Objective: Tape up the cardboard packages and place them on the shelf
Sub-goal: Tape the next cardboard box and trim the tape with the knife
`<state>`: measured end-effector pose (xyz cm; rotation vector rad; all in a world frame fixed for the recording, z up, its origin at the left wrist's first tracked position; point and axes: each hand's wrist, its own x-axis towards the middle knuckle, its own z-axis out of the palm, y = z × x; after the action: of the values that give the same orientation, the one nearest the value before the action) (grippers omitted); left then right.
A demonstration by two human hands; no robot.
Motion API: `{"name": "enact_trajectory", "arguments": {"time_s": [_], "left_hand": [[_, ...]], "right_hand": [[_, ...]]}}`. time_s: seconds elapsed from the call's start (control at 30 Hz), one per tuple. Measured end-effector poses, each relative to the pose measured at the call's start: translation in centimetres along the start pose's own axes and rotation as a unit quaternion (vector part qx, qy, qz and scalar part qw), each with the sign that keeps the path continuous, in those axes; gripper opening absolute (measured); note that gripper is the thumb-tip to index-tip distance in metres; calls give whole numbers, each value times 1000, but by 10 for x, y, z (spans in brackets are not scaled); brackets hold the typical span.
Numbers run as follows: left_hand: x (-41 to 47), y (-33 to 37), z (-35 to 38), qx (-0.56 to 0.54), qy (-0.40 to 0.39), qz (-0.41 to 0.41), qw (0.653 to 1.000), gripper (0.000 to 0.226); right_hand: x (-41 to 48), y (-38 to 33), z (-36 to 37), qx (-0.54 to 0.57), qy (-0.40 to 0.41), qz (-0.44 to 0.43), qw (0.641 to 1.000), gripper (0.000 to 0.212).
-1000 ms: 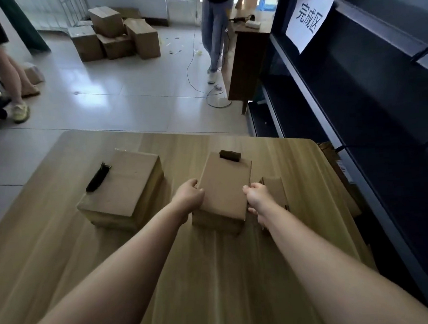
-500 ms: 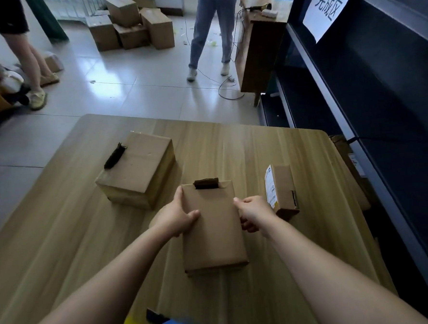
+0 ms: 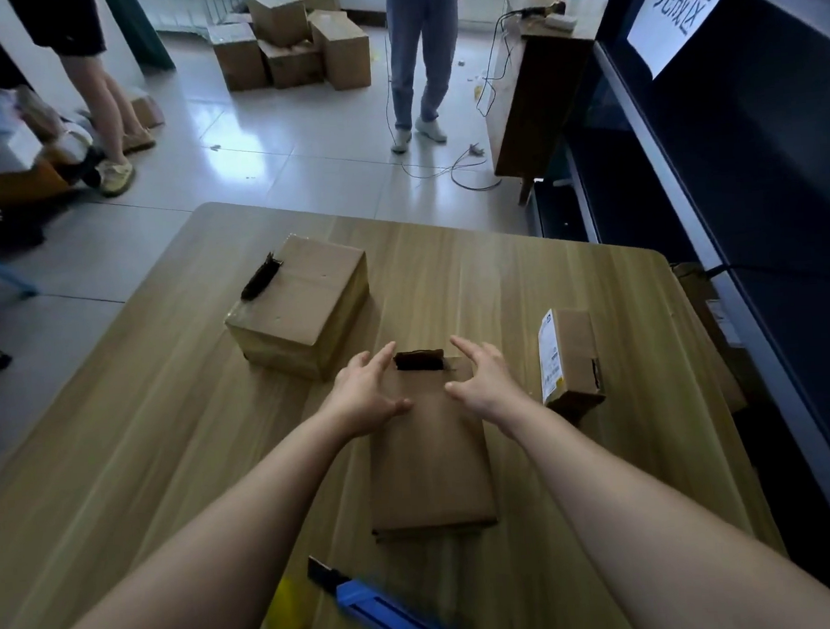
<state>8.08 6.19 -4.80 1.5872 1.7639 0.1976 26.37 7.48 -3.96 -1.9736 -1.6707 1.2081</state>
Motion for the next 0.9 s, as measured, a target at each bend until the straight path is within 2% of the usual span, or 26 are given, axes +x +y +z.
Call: {"name": "enact_trajectory", "arguments": {"time_s": [0.07, 0.17, 0.33, 0.67, 0.77, 0.83, 0.9], "left_hand": [[2, -3, 3, -14, -14, 3, 1000, 86], [1, -8, 6, -25, 9, 27, 999, 77], [-3, -9, 5, -20, 25, 43, 999, 69], [-6, -11, 0, -1, 14, 53, 998, 60], [-1, -11, 0, -61, 33, 57, 996, 44], [5, -6, 1, -119, 66, 48, 990, 30], [12, 2, 5, -191, 102, 7, 976, 22]], "right_hand": [[4, -1, 3, -10, -17, -2, 1000, 68], [10, 4, 10, -8, -7, -12, 1000, 55], [17, 11, 21, 81, 41, -1, 996, 28], [25, -2, 23, 149, 118, 62, 980, 9], [29, -3, 28, 148, 128, 70, 978, 19], [32, -1, 29, 155, 128, 86, 976, 37], [34, 1, 27, 215, 111, 112, 964, 41]]}}
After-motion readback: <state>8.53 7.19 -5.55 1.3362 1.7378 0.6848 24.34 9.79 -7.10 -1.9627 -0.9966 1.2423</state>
